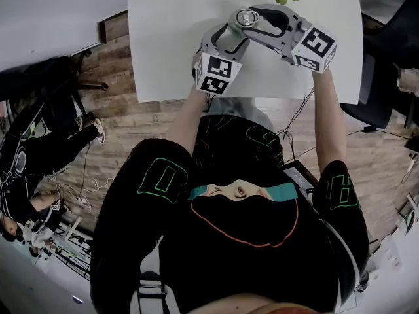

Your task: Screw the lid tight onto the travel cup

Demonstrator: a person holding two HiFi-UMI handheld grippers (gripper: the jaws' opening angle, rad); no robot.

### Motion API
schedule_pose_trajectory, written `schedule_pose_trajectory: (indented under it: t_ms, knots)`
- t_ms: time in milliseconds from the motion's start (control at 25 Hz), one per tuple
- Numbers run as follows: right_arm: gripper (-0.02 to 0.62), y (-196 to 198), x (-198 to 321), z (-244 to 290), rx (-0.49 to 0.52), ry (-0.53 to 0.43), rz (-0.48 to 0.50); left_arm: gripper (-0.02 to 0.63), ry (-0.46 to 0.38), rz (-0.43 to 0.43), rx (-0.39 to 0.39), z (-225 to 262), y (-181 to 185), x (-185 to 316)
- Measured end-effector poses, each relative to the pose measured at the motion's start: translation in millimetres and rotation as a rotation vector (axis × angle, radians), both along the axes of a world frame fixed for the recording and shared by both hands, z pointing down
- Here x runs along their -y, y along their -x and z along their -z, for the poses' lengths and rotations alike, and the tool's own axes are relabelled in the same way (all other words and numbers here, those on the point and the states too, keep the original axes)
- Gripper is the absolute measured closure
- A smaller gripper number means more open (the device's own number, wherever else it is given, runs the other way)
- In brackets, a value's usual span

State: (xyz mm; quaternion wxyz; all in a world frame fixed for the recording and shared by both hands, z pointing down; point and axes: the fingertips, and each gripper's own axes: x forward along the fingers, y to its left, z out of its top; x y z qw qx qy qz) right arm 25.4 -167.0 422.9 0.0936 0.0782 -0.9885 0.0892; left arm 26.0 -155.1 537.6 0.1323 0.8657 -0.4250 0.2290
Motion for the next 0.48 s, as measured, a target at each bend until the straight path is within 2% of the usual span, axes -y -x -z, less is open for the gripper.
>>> schedule_pose_trajectory:
  t_ms: [480]
  knots:
    - [0.365,-3.3,-1.0,-2.3,0.080,0.001,-0.161,0.330,0.004,-0.004,-0.001,-1.4,0.9,-2.3]
